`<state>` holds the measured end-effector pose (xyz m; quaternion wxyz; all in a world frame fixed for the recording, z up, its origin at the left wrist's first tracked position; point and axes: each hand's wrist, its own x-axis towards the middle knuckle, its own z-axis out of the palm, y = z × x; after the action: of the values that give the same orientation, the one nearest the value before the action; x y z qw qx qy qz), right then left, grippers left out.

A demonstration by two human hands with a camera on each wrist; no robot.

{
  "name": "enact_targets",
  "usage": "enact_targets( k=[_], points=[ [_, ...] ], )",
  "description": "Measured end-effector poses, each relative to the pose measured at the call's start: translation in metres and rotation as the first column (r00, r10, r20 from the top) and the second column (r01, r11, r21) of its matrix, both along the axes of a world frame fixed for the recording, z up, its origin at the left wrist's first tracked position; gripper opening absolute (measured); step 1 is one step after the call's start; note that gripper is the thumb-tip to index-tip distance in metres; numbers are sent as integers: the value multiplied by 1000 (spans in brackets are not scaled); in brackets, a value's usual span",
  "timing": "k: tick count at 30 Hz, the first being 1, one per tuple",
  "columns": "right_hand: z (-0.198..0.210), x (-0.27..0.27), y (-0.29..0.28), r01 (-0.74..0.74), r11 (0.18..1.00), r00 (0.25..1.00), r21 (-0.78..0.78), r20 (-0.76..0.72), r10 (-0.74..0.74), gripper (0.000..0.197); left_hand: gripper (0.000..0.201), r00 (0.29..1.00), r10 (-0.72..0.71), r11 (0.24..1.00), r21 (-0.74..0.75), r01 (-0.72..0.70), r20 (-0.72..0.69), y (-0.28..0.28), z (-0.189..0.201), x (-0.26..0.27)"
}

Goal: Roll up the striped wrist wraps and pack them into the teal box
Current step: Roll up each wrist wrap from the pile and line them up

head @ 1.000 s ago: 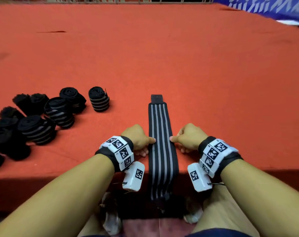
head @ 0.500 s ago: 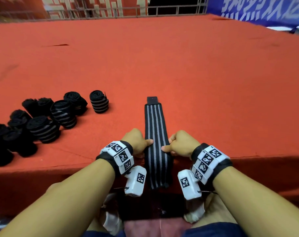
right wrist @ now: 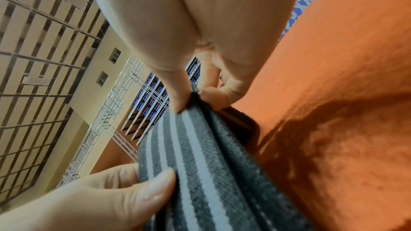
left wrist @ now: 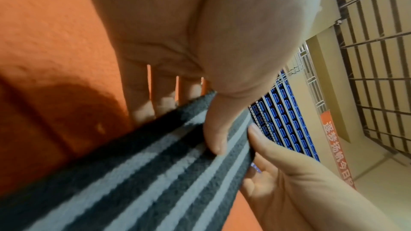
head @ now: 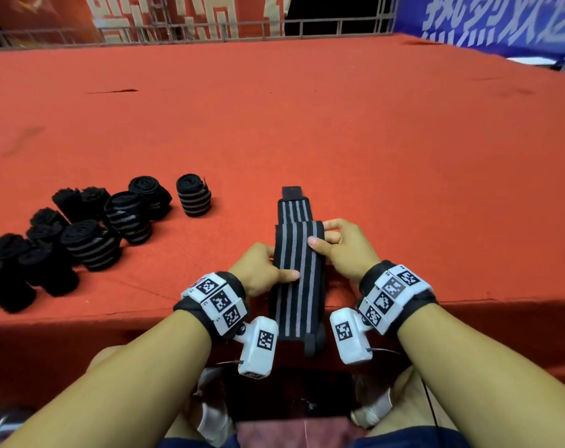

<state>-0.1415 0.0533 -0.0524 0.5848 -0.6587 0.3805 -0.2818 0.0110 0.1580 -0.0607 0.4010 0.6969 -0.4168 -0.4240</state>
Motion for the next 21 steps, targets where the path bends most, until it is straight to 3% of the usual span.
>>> enact_targets(
  k=[4,8,13,16,18,21],
  points=[
    [5,-6,10,-156,987,983,-34,-107,151,33,24,989,109,982,-145,-124,-103,2,6,4],
    [-2,-7,16,-393,919,883,28,-267,386,32,13,961,201,938,-244,-245,-190,-3,15,3],
    [1,11,24,-365,926,924,-90,-160,349,57,19,925,248,879,-335,-340,-289,-12,17,-7],
    [2,19,22,-322,945,943,-63,-108,314,66,26,894,300,850,-332,-409,-333,-17,17,-8],
    [6,21,22,-308,950,948,-54,-105,302,60,27,885,317,849,-313,-425,-341,-18,18,-6],
    [5,20,20,-250,963,966,-95,-85,243,28,37,875,330,861,-266,-433,-354,-13,22,-5]
  ],
)
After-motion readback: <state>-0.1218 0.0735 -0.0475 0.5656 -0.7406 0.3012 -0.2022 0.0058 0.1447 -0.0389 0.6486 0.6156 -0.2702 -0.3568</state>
